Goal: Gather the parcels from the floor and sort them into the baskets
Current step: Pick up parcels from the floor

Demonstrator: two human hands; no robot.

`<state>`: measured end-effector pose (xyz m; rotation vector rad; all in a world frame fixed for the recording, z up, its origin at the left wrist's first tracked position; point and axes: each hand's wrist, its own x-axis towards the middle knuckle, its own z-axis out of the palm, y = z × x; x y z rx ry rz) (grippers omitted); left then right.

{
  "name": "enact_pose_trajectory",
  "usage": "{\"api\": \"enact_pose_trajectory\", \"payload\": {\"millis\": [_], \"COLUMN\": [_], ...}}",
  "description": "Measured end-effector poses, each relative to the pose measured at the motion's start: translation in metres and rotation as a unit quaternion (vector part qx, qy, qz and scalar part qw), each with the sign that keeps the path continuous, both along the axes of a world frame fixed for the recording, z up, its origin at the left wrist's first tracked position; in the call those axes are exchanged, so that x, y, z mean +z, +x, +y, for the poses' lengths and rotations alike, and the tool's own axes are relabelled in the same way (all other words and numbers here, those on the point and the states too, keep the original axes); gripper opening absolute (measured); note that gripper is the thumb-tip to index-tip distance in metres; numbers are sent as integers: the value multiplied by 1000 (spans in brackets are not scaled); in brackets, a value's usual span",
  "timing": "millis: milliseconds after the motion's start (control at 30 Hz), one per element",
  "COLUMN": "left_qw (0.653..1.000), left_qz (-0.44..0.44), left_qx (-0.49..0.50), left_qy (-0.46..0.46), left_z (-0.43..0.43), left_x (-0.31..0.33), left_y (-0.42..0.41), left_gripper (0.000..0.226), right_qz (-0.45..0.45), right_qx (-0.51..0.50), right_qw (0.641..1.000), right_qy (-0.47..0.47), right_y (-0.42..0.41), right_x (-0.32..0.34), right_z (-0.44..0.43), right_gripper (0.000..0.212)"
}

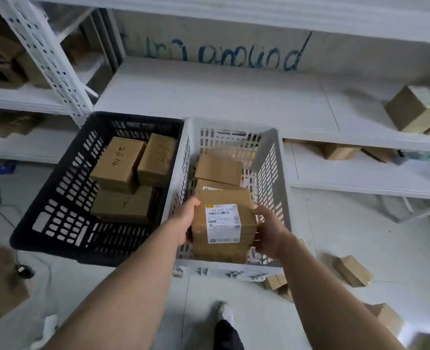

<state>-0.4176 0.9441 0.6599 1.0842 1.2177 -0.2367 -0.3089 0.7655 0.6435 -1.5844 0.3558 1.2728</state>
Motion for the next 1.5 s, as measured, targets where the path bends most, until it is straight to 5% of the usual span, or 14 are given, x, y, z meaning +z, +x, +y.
{"api": "enact_pose_trajectory", "payload": {"millis": [300,400,467,667,733,867,1300,1500], "left_qw": [996,995,994,989,988,987,951,953], "left_qz": [83,89,106,147,152,152,8,-104], "left_qx": [6,23,25,13,20,19,-110,-137], "left_qy": [-36,-39,-28,-13,9,56,290,250], "left_z": [8,6,7,9,5,4,-16,-73], "left_x": [-68,-72,-77,-114,-108,-93,-2,42], "left_y": [25,28,30,32,32,36,53,70], "left_gripper": [51,25,25,41,29,46,24,10], "right_qz": [91,84,73,72,55,23,-87,-132], "right_qx": [29,29,45,47,56,50,-30,-177], "right_qw": [994,996,996,994,994,993,996,969], "right_qy": [-45,-22,-39,-65,-76,-102,6,109], "right_y": [29,33,34,27,28,33,32,4], "right_x": [-56,-90,-110,-126,-129,-113,-11,42], "right_z": [13,18,18,22,22,23,-2,-67], "right_gripper": [26,75,89,29,24,21,22,18]}}
